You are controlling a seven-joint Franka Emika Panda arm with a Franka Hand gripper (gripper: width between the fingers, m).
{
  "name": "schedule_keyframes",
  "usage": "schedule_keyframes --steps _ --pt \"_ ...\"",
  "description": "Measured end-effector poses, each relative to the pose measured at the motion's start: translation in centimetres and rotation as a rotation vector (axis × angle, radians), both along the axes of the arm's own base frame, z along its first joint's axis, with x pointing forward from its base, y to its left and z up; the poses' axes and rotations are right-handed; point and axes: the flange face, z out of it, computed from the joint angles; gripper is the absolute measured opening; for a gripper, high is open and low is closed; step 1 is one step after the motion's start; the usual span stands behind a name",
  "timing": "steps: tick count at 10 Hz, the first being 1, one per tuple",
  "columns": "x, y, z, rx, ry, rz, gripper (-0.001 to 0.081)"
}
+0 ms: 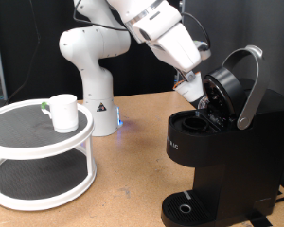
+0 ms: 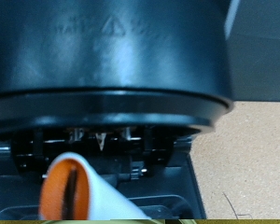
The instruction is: Make a cup of coffee with the keurig machine
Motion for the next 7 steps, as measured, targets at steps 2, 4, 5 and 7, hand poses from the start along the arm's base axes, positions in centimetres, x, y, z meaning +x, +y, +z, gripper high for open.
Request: schedule_keyframes --steps 2,4,5,7 --pt "-0.1 0.7 -1.2 -0.028 0.018 0.02 0.0021" --pt "-0.1 1.1 -2.5 -0.064 0.041 0.045 0.0021" --pt "0.0 1.2 -3.1 -0.074 0.053 0.05 0.0021" --pt "0.2 1.2 -4.1 -0.082 0.07 0.042 0.0021"
